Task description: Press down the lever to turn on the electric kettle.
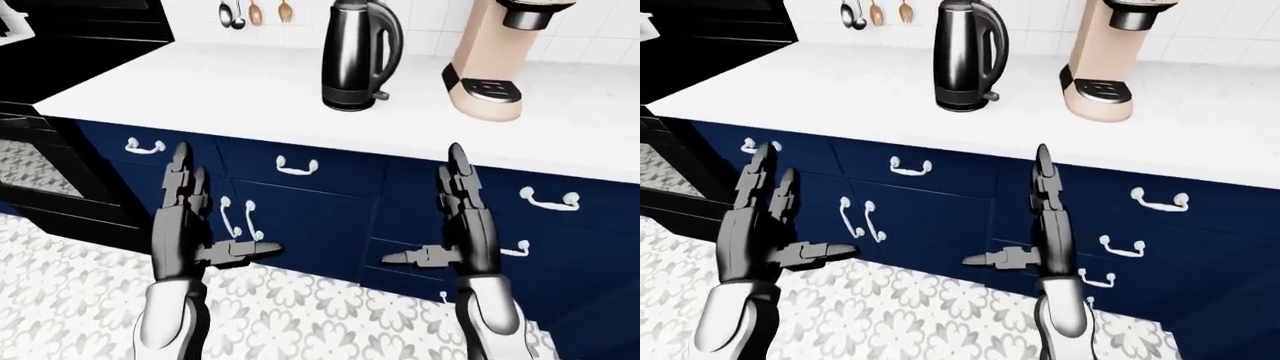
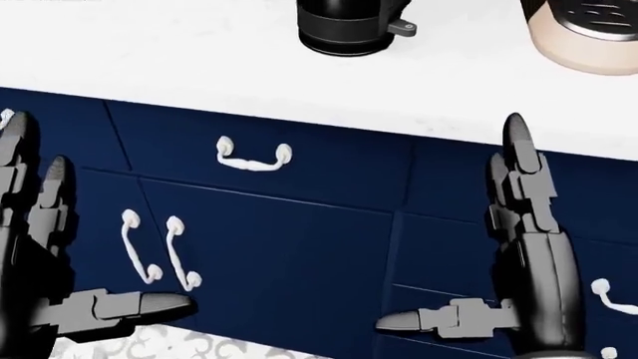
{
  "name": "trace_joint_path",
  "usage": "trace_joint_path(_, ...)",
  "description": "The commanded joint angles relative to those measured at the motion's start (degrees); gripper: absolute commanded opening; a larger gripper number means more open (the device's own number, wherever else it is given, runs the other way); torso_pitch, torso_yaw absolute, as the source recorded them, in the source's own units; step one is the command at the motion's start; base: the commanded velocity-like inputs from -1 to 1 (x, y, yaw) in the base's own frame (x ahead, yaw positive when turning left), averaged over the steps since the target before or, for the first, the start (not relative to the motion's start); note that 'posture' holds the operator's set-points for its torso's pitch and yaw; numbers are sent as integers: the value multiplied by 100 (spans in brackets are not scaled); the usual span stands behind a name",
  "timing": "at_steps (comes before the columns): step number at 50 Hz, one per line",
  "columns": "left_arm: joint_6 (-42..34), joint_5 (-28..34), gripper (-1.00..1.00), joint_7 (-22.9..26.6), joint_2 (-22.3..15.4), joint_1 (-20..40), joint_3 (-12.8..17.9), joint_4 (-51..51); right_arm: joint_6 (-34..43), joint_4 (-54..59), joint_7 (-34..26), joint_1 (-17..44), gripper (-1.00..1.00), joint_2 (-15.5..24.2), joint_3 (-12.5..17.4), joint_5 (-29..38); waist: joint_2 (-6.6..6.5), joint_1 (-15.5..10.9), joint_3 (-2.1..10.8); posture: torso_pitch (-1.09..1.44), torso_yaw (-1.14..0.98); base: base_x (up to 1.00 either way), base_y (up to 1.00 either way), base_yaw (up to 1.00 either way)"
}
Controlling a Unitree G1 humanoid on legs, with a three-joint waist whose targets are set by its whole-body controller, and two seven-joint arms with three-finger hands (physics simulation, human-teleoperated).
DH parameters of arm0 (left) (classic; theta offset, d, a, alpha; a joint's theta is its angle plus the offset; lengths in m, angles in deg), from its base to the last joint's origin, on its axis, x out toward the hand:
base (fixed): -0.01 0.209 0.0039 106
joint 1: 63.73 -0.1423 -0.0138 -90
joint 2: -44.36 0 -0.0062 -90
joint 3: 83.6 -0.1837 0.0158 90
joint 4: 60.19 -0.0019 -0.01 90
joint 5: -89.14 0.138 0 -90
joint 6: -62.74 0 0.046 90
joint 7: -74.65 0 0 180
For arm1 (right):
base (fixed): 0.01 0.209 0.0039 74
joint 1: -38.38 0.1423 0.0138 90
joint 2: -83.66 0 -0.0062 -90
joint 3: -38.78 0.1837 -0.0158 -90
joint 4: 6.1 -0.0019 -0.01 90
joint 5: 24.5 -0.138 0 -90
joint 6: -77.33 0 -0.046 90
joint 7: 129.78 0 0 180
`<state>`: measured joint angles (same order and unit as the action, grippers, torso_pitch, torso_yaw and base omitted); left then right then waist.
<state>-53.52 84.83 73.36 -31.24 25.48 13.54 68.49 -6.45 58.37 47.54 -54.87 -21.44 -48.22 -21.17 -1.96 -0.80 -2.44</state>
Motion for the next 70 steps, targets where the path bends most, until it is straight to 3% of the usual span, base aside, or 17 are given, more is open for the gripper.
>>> trace_joint_path(1, 292, -19, 100, 47, 7, 66, -75, 235, -214, -291, 45, 129, 100, 34, 73, -8, 9, 23, 72, 0, 0, 12, 0, 0)
trace_joint_path(7, 74, -38, 100, 15, -19, 188, -54, 341, -226, -275, 49, 140, 100, 38, 80, -7, 709, 21, 185, 0, 0, 13, 0, 0)
trace_joint_path(8, 268, -23, 100, 44, 4, 86, -72, 248, -222, -289, 49, 132, 100, 36, 75, -3, 412, 97, 101, 0, 0, 13, 0, 0)
trace_joint_path(16, 308, -20, 100, 47, 13, 62, -83, 260, -191, -349, 45, 116, 100, 33, 78, -9, 173, 94, 12, 0, 0, 13, 0, 0)
trace_joint_path(20, 271, -26, 100, 38, 13, 62, -83, 311, -203, -332, 42, 124, 100, 38, 89, -14, -422, 98, 186, 0, 0, 13, 0, 0)
trace_joint_path(21, 272, -24, 100, 38, 15, 54, -85, 320, -172, -378, 40, 110, 100, 37, 89, -15, -110, 31, 94, 0, 0, 13, 0, 0)
trace_joint_path(30, 17, -69, 100, 5, -15, 193, -39, 473, -150, -399, 33, 136, 100, 46, 123, -32, 225, -7, 60, 0, 0, 13, 0, 0)
trace_joint_path(33, 213, -51, 100, 32, 8, 86, -64, 389, -155, -396, 35, 143, 100, 47, 129, -34, 720, 11, 196, 0, 0, 13, 0, 0)
trace_joint_path(34, 203, -54, 100, 30, 7, 91, -61, 397, -163, -393, 32, 143, 100, 46, 134, -47, 420, 88, 100, 0, 0, 13, 0, 0)
trace_joint_path(42, 214, -58, 100, 28, 6, 107, -60, 374, -160, -409, 34, 126, 100, 41, 122, -38, 169, 93, 14, 0, 0, 13, 0, 0)
trace_joint_path(46, 131, -70, 100, 14, -8, 160, -49, 403, -179, -407, 44, 107, 100, 29, 89, -16, -437, 100, 177, 0, 0, 13, 0, 0)
trace_joint_path(47, 219, -62, 100, 26, 4, 111, -62, 363, -196, -372, 41, 126, 100, 36, 104, -27, -119, 28, 87, 0, 0, 13, 0, 0)
trace_joint_path(56, 151, -71, 100, 9, -7, 155, -68, 367, -204, -364, 36, 109, 100, 32, 89, -33, 224, -10, 62, 0, 0, 14, 0, 0)
trace_joint_path(59, 254, -64, 100, 25, 4, 104, -76, 311, -192, -365, 39, 117, 100, 36, 88, -20, 722, 11, 207, 0, 0, 14, 0, 0)
trace_joint_path(60, 282, -63, 100, 30, 7, 84, -76, 304, -165, -400, 37, 109, 100, 36, 86, -19, 408, 85, 99, 0, 0, 15, 0, 0)
trace_joint_path(64, 255, -62, 100, 28, 6, 82, -76, 337, -180, -376, 44, 125, 100, 36, 92, -15, 418, 83, 104, 0, 0, 15, 0, 0)
trace_joint_path(70, 153, -74, 100, 14, -5, 122, -62, 408, -174, -398, 41, 115, 100, 36, 94, -16, -47, 114, 30, 0, 0, 15, 0, 0)
